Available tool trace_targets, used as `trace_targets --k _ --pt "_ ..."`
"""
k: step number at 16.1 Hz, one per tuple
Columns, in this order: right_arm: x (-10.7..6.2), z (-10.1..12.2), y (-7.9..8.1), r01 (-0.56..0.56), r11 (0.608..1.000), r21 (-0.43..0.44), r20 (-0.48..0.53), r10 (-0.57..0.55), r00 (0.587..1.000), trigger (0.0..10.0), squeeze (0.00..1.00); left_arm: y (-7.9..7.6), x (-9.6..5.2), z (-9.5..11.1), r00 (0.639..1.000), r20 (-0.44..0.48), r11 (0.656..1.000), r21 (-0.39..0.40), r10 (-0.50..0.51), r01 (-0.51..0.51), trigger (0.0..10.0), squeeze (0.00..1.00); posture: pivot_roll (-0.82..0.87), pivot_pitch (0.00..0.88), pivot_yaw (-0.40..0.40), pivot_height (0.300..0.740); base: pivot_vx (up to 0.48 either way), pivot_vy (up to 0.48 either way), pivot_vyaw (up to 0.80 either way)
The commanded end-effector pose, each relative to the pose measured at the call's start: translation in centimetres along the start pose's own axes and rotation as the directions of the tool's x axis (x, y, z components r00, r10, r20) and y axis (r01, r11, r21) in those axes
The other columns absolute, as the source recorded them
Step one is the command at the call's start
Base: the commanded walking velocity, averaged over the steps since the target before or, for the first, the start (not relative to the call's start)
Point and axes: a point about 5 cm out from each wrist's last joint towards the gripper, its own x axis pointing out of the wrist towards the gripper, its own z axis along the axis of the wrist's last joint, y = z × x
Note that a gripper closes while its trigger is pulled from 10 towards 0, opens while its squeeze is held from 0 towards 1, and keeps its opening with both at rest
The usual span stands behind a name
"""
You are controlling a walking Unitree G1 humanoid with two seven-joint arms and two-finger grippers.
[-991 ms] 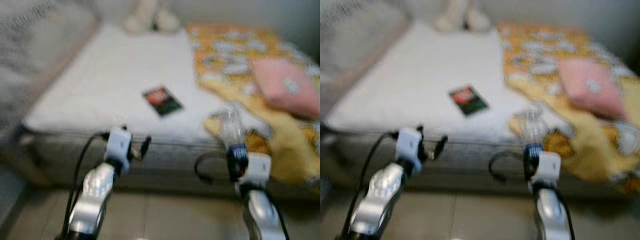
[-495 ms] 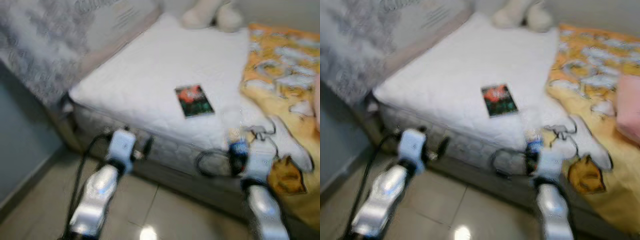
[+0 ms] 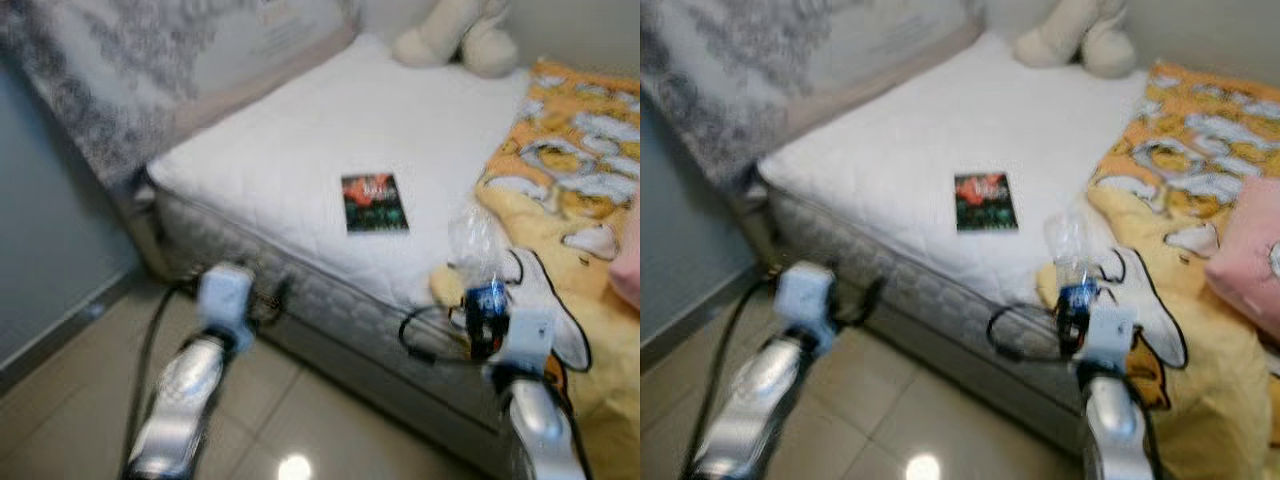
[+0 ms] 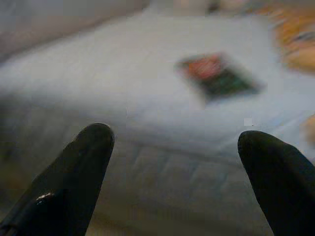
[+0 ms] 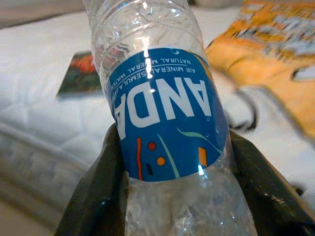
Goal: Clean up the room
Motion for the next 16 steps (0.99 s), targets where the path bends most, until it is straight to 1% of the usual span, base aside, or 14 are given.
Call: trace_targets --k 1,2,3,5,6,7,8,9,10,11,13,14,16 --pt "-0.4 0.7 0.4 -0.027 0.999 0.019 0.045 0.026 0.999 10.0 0.0 1.2 -1.0 -1.0 0.999 -0.049 0.998 -0.05 0.02 -0.022 10.0 0.0 -0.05 0.0 0.035 0.74 0.0 0.0 0.46" --pt "-0.9 0.3 0.5 -0.041 0.999 0.018 0.031 0.041 0.999 10.0 0.0 1.0 -1.5 -1.7 0.998 -0.057 1.0 -0.005 0.0 0.0 10.0 0.0 -0.05 0.0 0.038 0.74 0.0 0.0 0.46" --pt "-1.0 0.1 0.5 -0.047 0.999 0.021 0.023 0.047 0.999 10.0 0.0 0.7 -1.4 -1.8 0.999 -0.051 1.0 0.005 0.002 -0.002 10.0 0.0 -0.05 0.0 0.036 0.74 0.0 0.0 0.46" --pt "-0.8 0.1 0.8 -0.066 0.997 0.03 0.019 0.065 0.998 10.0 0.0 -0.3 -0.8 -1.5 1.0 -0.022 1.0 0.004 -0.004 0.004 10.0 0.0 -0.05 0.0 0.034 0.74 0.0 0.0 0.45" --pt "-0.4 0.3 1.1 -0.084 0.996 0.029 0.023 0.083 0.996 10.0 0.0 -1.2 -0.2 -1.0 1.0 0.001 1.0 0.007 -0.012 0.012 10.0 0.0 -0.05 0.0 0.032 0.74 0.0 0.0 0.45" --pt "-0.3 0.4 1.2 -0.091 0.995 0.027 0.025 0.09 0.996 10.0 0.0 -1.4 -0.1 -0.7 1.0 0.008 1.0 0.008 -0.013 0.013 10.0 0.0 -0.05 0.0 0.031 0.74 0.0 0.0 0.45" --pt "0.1 0.6 1.2 -0.103 0.994 0.02 0.027 0.102 0.994 10.0 0.0 -1.1 0.5 0.3 0.999 0.031 1.0 0.019 0.007 -0.008 10.0 0.0 -0.05 0.0 0.025 0.74 0.0 0.0 0.44" --pt "0.2 0.7 1.2 -0.105 0.994 0.018 0.026 0.105 0.994 10.0 0.0 -0.8 0.7 0.9 0.999 0.043 0.999 0.032 0.012 -0.014 10.0 0.0 -0.04 0.0 0.021 0.74 0.0 0.0 0.44" --pt "0.3 0.7 1.1 -0.108 0.994 0.014 0.025 0.107 0.994 10.0 0.0 -0.7 0.8 1.6 0.998 0.068 1.0 0.028 0.011 -0.013 10.0 0.0 -0.04 0.0 0.018 0.74 0.0 0.0 0.44" --pt "0.4 0.8 1.1 -0.118 0.993 0.003 0.025 0.118 0.993 10.0 0.0 -0.7 0.8 2.1 0.996 0.089 1.0 0.015 0.016 -0.017 10.0 0.0 -0.04 0.0 0.014 0.74 0.382 0.289 0.44" --pt "0.5 0.8 1.3 -0.127 0.992 0.002 0.024 0.127 0.992 10.0 0.0 -0.7 0.8 2.1 0.995 0.096 1.0 0.009 0.026 -0.027 10.0 0.0 -0.03 0.0 0.013 0.74 0.399 0.266 0.44" --pt "0.7 0.7 1.2 -0.12 0.993 0.019 0.019 0.12 0.993 10.0 0.0 -0.7 0.9 1.9 0.997 0.076 0.999 0.022 0.025 -0.027 10.0 0.0 -0.03 0.0 0.014 0.74 0.439 0.0 0.44" --pt "1.1 0.8 0.8 -0.082 0.989 0.123 0.018 0.081 0.997 10.0 0.0 -0.8 0.9 1.3 0.999 0.045 0.997 0.07 0.016 -0.019 10.0 0.0 -0.02 0.0 0.013 0.74 0.405 0.0 0.44"
